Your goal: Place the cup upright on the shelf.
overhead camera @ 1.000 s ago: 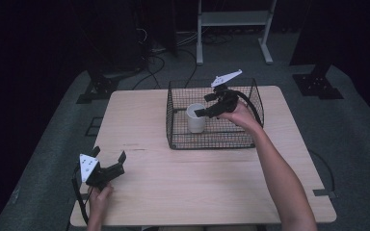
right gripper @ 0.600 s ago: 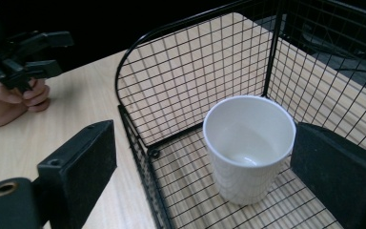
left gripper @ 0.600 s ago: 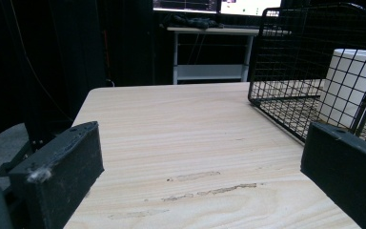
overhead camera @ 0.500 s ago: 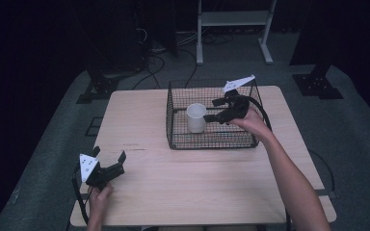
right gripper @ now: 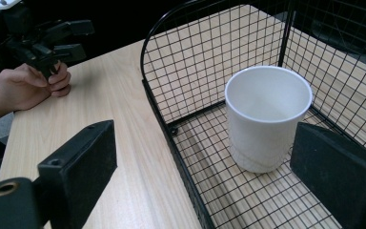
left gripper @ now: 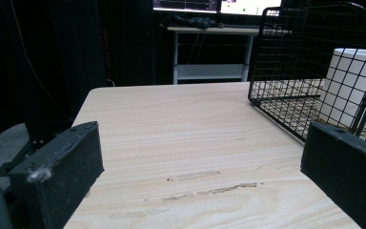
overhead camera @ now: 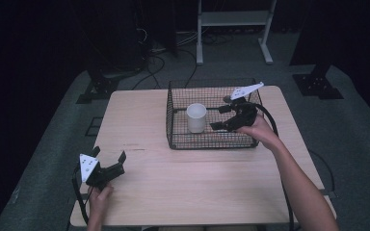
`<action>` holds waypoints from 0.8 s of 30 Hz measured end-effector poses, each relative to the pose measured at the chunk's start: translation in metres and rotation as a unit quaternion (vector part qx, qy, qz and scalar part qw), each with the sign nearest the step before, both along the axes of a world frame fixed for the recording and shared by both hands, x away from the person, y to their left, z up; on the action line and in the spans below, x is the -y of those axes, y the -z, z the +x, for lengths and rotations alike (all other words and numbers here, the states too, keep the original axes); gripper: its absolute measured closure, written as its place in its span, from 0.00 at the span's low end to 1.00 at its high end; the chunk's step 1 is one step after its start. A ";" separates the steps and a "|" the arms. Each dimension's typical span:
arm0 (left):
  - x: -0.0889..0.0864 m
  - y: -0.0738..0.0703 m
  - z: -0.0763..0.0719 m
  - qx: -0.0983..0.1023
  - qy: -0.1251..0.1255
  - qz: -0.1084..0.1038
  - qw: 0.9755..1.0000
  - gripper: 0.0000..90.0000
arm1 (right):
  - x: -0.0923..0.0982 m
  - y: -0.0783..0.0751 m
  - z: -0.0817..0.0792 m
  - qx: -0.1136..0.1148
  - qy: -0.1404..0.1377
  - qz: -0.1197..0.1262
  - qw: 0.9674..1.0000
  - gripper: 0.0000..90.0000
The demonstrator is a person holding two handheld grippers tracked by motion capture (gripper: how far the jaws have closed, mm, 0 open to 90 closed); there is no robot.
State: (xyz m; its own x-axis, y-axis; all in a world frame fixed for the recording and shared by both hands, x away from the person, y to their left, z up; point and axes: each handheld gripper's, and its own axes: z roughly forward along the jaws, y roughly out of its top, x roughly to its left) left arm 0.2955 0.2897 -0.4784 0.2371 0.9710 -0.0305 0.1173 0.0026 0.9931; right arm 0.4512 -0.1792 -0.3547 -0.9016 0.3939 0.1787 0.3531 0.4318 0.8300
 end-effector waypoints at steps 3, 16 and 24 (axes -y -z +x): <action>0.000 0.000 0.000 0.000 0.000 0.000 1.000 0.00 | 0.002 0.001 -0.002 -0.004 -0.002 -0.001 1.000 0.08; 0.000 0.000 0.000 -0.001 -0.001 0.001 1.000 0.00 | 0.019 0.012 -0.019 -0.011 -0.005 0.013 1.000 0.08; 0.000 0.000 0.000 -0.001 -0.001 0.004 1.000 0.00 | 0.026 0.026 -0.034 -0.013 -0.017 0.022 1.000 0.14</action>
